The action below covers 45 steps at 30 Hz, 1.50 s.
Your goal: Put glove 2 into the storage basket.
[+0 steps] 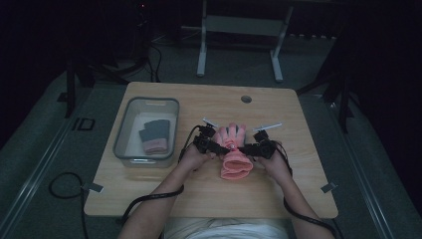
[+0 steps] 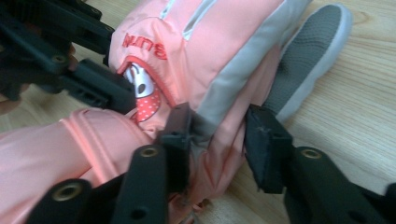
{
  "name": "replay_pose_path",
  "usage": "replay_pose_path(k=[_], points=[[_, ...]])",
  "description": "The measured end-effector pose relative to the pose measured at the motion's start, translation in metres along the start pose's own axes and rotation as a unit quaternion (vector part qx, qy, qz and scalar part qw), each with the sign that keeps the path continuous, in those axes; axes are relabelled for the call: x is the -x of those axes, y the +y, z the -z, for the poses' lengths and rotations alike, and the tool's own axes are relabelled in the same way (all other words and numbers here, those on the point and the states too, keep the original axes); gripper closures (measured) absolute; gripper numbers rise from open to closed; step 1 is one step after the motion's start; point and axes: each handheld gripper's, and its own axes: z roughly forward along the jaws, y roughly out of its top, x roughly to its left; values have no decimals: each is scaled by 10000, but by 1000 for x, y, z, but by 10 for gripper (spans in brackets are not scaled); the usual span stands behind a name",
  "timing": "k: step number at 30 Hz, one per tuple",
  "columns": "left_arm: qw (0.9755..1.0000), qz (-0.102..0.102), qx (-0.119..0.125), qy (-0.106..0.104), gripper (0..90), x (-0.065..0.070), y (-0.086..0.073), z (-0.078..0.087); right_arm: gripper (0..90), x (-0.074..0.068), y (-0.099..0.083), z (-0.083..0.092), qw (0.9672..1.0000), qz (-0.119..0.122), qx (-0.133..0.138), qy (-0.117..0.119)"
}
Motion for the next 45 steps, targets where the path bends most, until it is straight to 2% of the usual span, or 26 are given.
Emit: replay_pose_path(k=[2,5,7,9,15,23,26,30,37,45], points=[[9999,-89,46,7,660,3,-1,1,697,-2,0,0,10000,46,50,-3],[9994,-311,68,128,733,12,1,5,754,-9,-2,2,9996,148,176,-146],[9993,-345,67,98,754,15,3,8,772,-11,-3,4,9994,130,263,-186],[9991,-415,54,-2,764,18,5,11,784,-13,-4,8,9990,134,371,-219],[9978,-645,154,-46,771,30,15,28,793,-21,0,21,9968,254,661,-365],[9954,-882,363,-82,772,44,32,64,795,-39,22,45,9926,426,1067,-392],[9946,-952,402,-11,772,46,37,77,795,-45,31,50,9915,450,1171,-351],[9943,-953,478,16,771,45,41,93,795,-54,44,52,9902,478,1270,-327],[9936,-927,602,231,771,42,44,124,794,-69,70,50,9888,666,1317,-236],[9924,-872,734,470,771,34,39,162,794,-95,97,40,9858,909,1405,-118]])
